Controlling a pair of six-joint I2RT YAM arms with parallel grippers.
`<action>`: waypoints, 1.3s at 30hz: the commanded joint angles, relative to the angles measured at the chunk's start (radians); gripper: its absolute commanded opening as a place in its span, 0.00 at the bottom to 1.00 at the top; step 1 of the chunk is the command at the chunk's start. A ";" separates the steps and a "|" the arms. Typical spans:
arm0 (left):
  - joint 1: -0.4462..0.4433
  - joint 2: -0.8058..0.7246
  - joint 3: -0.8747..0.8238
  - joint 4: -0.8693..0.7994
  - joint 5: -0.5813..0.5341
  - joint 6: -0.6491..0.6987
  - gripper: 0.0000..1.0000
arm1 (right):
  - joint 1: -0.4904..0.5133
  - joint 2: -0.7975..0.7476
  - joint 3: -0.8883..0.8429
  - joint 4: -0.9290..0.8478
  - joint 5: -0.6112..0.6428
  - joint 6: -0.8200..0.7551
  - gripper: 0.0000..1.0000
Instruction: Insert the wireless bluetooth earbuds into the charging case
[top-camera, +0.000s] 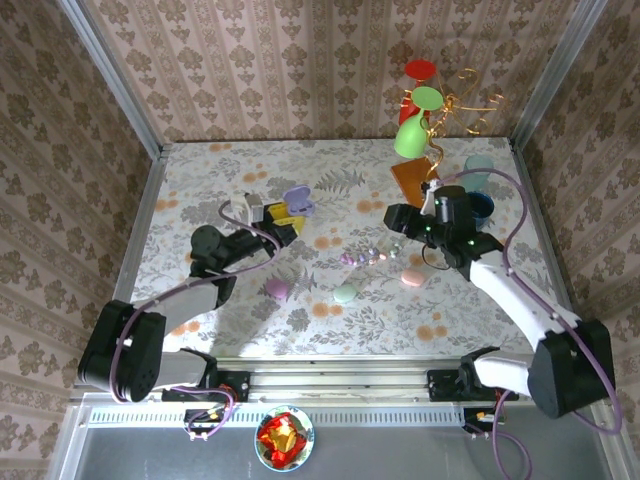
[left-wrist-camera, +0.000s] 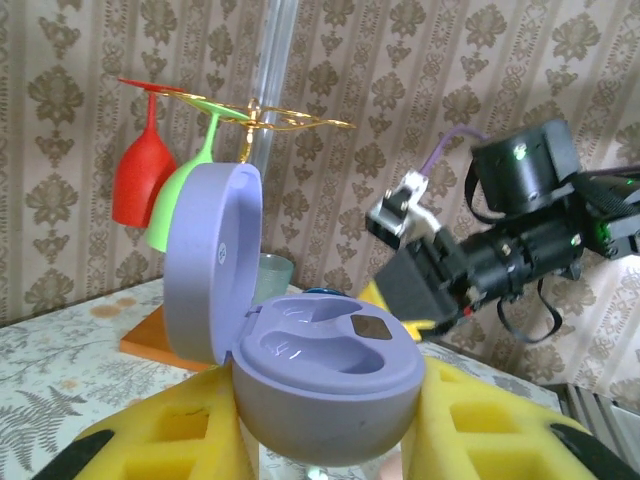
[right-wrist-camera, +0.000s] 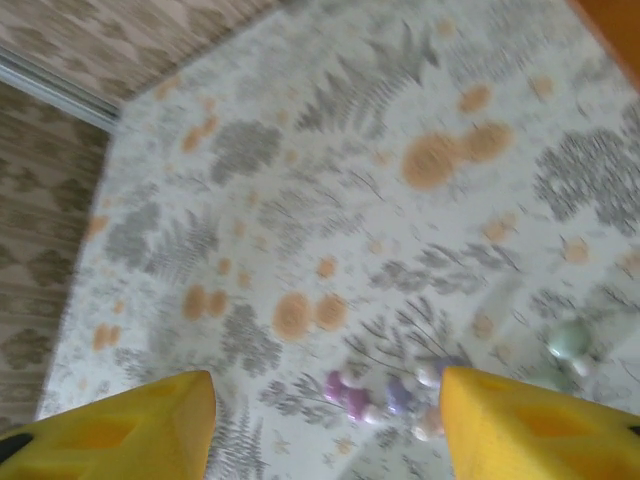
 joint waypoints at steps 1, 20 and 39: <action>0.016 -0.041 -0.010 0.043 -0.020 0.021 0.13 | 0.018 0.095 0.031 -0.101 0.018 0.073 0.55; 0.020 -0.086 -0.042 0.009 -0.034 0.054 0.13 | 0.191 0.660 0.475 -0.403 0.057 -0.141 0.47; 0.007 -0.123 -0.053 -0.050 -0.043 0.097 0.13 | 0.180 0.800 0.592 -0.598 -0.019 -0.272 0.45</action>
